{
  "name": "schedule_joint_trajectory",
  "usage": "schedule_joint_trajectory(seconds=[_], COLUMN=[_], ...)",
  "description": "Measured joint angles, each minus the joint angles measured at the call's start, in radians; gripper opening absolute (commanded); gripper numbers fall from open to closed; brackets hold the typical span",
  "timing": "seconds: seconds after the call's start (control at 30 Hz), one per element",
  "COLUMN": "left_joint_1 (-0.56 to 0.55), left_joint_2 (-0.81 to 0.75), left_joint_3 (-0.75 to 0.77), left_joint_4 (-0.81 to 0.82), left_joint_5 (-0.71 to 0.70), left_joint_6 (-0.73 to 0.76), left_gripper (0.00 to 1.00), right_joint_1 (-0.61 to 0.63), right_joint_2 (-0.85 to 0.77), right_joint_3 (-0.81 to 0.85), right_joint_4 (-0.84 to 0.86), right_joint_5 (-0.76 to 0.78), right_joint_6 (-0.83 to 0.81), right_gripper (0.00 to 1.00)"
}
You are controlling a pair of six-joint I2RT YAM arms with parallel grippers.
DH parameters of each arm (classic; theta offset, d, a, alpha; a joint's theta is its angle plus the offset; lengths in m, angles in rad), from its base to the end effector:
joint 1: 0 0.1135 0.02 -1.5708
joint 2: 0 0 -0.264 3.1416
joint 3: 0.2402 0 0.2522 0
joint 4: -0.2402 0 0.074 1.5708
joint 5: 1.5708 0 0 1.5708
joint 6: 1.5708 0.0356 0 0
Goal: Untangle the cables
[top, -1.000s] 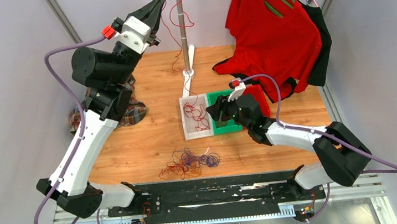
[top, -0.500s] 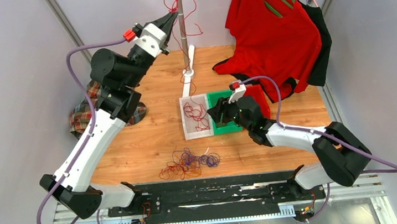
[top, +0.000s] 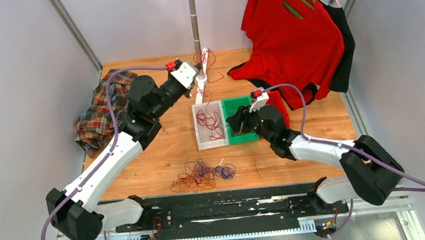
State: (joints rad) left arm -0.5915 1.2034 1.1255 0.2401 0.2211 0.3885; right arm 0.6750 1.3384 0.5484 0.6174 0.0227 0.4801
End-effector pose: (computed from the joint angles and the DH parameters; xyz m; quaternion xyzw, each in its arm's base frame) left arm 0.2292 -0.1634 0.4182 0.3771 0.5283 -0.1478 0.7463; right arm 0.2208 0.1757 0.2198 -0.0672 0.7625 0.3440 0.5439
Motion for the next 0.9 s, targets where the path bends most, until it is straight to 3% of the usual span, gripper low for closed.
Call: schedule_joint_trajectory(seconds=[0.3,0.57,0.9], left_joint_1=[0.0,0.0,-0.01], left_joint_2=[-0.088,-0.046,-0.044], left_joint_3=[-0.136,-0.161,-0.174], left_joint_4=[-0.109,-0.171,-0.266], left_joint_5=[0.008,0.06,0.232], left_joint_6=[-0.1,-0.159,-0.166], left_gripper=[0.0,0.0,0.0], right_joint_1=[-0.034,-0.05,-0.109], right_joint_2=[-0.019,-0.02,-0.031], right_joint_3=[-0.009,-0.01,-0.023], right_joint_4=[-0.002,-0.002,-0.005], right_joint_5=[0.007,0.005,0.002], right_joint_6=[0.0,0.0,0.001], right_gripper=[0.55,0.55,0.55])
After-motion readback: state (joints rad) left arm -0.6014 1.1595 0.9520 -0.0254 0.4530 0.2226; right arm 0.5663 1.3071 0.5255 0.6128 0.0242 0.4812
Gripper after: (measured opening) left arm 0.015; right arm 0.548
